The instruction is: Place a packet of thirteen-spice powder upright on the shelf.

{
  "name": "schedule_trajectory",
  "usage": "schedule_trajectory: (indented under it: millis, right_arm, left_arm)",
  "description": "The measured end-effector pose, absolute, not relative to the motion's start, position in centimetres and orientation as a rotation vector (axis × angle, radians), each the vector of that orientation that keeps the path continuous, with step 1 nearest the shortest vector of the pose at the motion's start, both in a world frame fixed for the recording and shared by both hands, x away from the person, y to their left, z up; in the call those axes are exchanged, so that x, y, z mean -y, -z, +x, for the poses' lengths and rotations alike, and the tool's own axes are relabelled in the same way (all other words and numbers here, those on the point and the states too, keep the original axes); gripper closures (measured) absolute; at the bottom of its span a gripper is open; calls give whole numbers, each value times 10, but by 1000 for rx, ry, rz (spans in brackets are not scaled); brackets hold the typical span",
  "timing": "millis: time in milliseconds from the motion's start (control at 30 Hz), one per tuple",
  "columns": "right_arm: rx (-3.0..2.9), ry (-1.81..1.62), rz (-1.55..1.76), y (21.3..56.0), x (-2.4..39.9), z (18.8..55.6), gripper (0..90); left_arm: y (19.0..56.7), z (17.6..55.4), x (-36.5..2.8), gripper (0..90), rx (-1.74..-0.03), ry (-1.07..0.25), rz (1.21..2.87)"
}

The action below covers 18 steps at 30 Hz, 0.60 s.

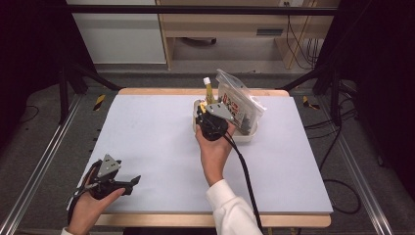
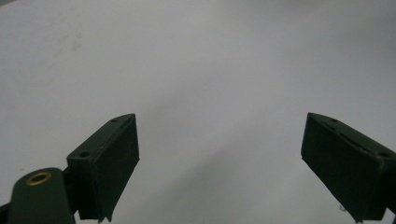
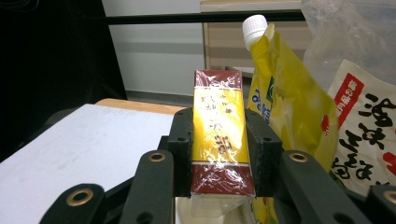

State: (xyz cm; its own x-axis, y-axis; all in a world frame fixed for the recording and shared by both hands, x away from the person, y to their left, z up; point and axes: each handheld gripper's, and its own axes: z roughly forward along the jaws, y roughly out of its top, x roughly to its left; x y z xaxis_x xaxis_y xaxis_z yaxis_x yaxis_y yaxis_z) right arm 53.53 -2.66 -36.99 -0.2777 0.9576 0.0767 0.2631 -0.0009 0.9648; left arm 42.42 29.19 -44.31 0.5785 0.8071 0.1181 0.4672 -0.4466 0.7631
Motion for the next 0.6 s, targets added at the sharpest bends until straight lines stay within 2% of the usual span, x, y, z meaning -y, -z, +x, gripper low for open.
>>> schedule_trajectory:
  millis: [600]
  right_arm:
    - [-1609,-1276,1325,387,21,545,678]
  left_arm:
    - [443,424,-289,110,-993,-621,2125]
